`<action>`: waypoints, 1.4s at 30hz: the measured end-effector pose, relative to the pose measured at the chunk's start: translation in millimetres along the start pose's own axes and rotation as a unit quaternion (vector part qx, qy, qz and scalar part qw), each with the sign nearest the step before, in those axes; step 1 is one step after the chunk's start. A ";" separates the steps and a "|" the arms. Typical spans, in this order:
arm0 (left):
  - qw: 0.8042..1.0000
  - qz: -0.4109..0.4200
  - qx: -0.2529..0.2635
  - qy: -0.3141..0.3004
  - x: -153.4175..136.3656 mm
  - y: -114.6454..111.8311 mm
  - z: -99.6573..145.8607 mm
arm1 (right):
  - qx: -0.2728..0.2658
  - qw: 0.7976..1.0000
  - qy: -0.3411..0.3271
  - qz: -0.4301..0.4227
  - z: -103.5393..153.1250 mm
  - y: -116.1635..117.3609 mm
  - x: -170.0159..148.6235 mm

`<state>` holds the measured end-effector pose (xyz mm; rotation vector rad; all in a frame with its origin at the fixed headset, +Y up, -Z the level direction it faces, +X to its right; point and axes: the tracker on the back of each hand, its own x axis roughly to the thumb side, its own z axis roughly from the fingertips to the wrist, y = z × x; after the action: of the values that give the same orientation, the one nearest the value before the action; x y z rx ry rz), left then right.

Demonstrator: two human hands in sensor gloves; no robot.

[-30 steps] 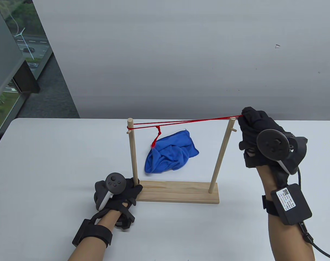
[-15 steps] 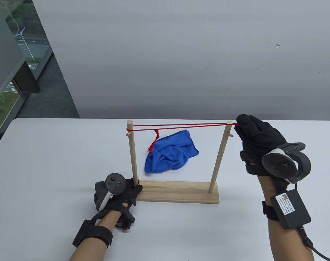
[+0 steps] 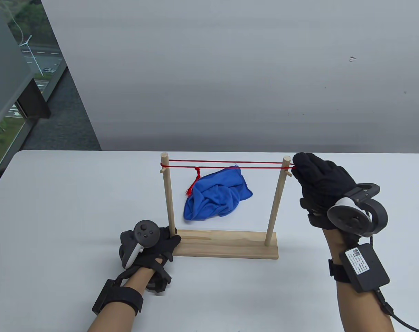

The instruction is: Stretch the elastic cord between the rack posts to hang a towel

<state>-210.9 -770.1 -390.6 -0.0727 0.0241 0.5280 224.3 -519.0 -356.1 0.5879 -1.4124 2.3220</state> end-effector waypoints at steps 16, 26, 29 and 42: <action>1.000 0.001 -0.002 0.004 0.2 -0.9 0.6 | 0.050 0.996 0.068 -0.014 23.9 -3.4 -2.1; 0.999 0.035 -0.021 -0.006 -4.9 1.1 -1.6 | 0.156 0.967 0.199 -0.009 89.5 -15.7 -5.8; 0.997 0.060 -0.039 -0.009 -9.2 1.9 -2.7 | 0.191 0.952 0.240 -0.018 115.1 -10.2 -7.6; 0.982 0.179 -0.053 -0.039 -46.1 33.5 -11.8 | 0.282 0.901 0.327 -0.029 206.0 23.4 -5.2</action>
<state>-267.7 -765.3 -402.6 -0.1538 -0.0701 0.8912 250.4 -714.2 -290.9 -0.0441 -0.4100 2.5194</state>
